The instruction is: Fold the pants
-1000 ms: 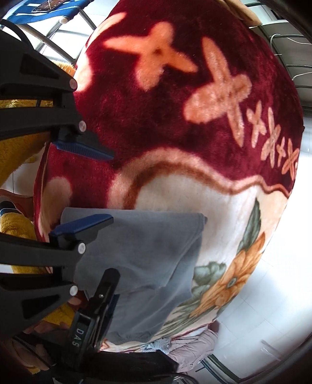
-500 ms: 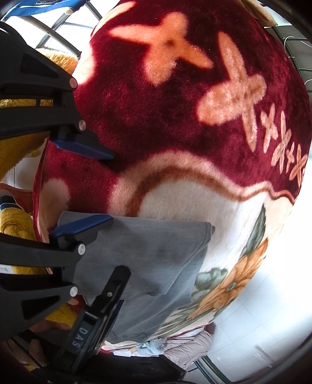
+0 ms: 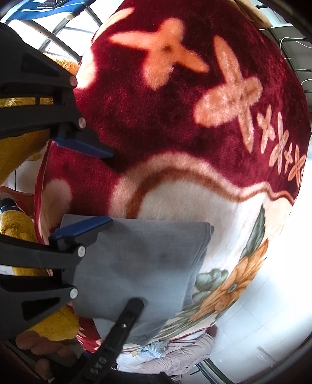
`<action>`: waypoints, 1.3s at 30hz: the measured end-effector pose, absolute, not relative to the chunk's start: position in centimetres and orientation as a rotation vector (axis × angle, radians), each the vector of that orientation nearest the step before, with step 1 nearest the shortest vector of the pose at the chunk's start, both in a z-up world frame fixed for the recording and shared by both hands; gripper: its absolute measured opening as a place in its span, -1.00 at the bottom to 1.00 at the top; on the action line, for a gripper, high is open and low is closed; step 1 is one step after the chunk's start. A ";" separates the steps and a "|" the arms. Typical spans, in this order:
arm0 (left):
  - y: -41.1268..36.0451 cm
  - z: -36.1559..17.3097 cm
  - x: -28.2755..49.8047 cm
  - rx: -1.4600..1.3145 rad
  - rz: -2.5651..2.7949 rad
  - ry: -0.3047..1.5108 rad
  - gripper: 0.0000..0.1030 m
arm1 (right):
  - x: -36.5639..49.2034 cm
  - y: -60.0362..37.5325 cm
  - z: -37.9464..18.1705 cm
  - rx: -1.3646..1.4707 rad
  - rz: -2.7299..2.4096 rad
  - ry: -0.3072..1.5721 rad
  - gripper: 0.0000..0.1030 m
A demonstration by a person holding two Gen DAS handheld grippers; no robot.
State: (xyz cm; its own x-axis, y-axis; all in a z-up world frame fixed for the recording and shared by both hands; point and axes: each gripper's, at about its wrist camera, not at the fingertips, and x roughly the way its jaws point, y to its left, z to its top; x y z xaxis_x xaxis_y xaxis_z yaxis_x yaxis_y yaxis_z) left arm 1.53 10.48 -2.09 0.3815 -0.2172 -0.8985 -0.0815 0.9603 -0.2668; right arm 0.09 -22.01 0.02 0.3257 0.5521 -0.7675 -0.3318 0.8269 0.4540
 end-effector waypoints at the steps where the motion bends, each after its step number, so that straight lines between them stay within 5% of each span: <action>1: 10.4 -1.9 1.5 -0.284 -0.086 1.177 0.03 | 0.1 -22.1 0.3 0.232 0.592 1.090 -0.88; 39: 5.3 4.1 2.6 -0.192 -0.159 1.075 0.05 | 1.0 -35.1 9.2 0.248 0.465 0.924 -0.89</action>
